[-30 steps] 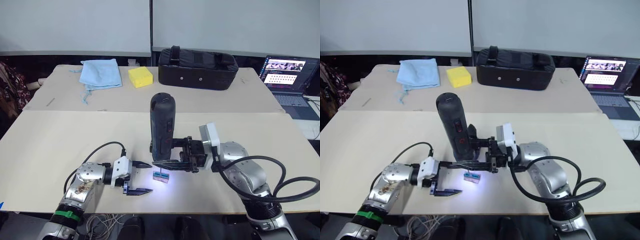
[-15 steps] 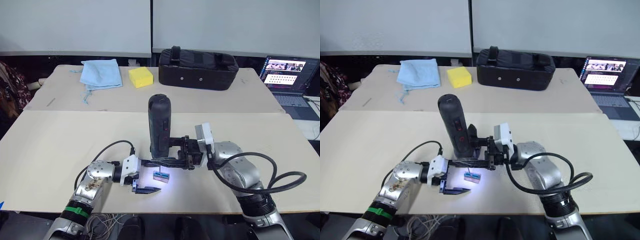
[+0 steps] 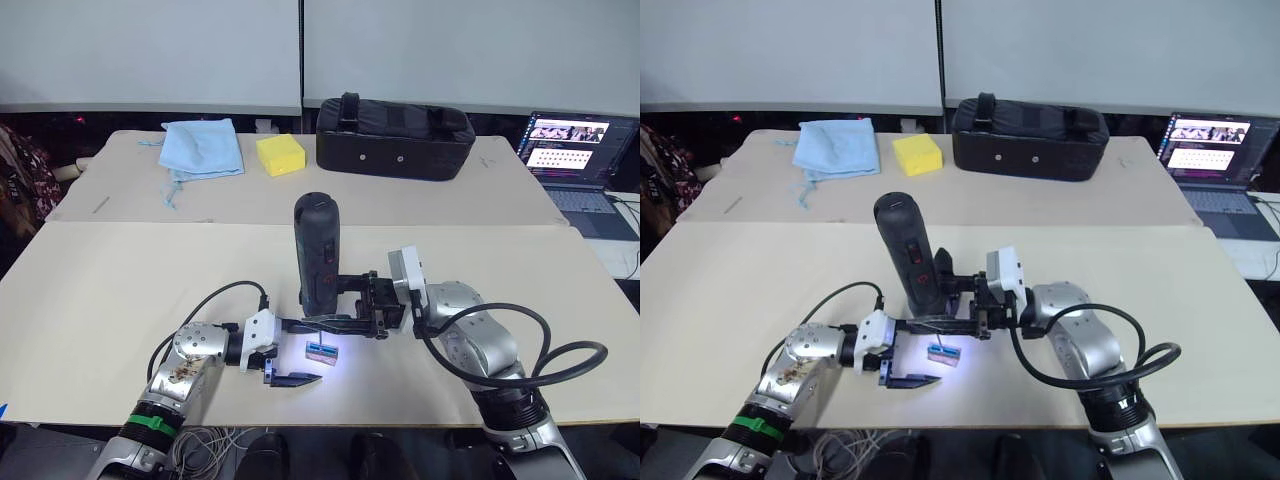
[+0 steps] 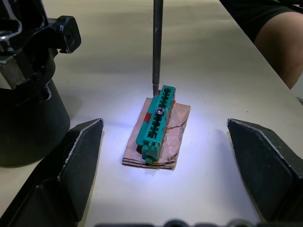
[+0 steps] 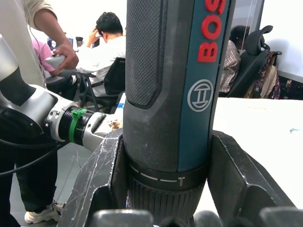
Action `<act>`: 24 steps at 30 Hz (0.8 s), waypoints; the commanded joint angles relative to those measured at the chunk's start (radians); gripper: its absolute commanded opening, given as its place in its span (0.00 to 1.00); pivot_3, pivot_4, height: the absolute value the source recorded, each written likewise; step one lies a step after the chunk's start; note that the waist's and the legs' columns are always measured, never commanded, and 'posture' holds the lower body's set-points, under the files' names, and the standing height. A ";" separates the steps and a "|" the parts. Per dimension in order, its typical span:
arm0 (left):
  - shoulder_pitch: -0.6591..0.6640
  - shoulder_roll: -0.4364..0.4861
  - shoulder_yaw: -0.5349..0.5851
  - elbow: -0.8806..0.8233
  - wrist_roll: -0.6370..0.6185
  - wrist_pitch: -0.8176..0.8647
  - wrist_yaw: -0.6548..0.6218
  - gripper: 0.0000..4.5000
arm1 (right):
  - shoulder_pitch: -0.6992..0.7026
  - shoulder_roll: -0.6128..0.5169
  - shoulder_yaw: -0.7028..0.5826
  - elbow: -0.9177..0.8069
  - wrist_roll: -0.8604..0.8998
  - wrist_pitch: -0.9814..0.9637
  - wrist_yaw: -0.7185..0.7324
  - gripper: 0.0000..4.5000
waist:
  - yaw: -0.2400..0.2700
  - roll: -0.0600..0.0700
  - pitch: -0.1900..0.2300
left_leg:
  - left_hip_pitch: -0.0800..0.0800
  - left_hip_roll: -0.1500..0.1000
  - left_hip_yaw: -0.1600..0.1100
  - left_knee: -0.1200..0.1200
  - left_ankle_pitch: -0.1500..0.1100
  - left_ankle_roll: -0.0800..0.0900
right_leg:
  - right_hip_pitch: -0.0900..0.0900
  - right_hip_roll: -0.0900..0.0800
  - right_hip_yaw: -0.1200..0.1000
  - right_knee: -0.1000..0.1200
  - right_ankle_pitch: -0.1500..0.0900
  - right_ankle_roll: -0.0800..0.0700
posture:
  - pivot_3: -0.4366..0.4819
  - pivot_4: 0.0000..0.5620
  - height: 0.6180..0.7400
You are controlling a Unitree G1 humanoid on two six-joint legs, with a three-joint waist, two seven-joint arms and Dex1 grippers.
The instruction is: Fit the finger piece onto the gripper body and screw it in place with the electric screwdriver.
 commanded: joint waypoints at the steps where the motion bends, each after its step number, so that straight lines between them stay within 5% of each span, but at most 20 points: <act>1: 0.007 0.006 -0.016 -0.006 0.003 0.023 0.001 0.98 | -0.015 0.010 -0.010 -0.024 0.017 -0.033 0.002 0.43 | 0.000 0.000 0.000 | 0.000 0.000 0.000 0.000 0.000 0.000 | 0.000 0.000 0.000 0.000 0.000 0.000 | 0.48 0.27 1.00; 24: 0.025 0.017 -0.020 -0.053 0.002 0.062 0.012 0.98 | -0.012 0.026 0.007 -0.010 -0.001 -0.035 0.006 0.43 | -0.001 0.000 0.000 | 0.000 0.000 0.000 0.001 0.000 0.000 | 0.000 0.000 0.000 0.001 0.000 0.000 | 0.48 0.27 1.00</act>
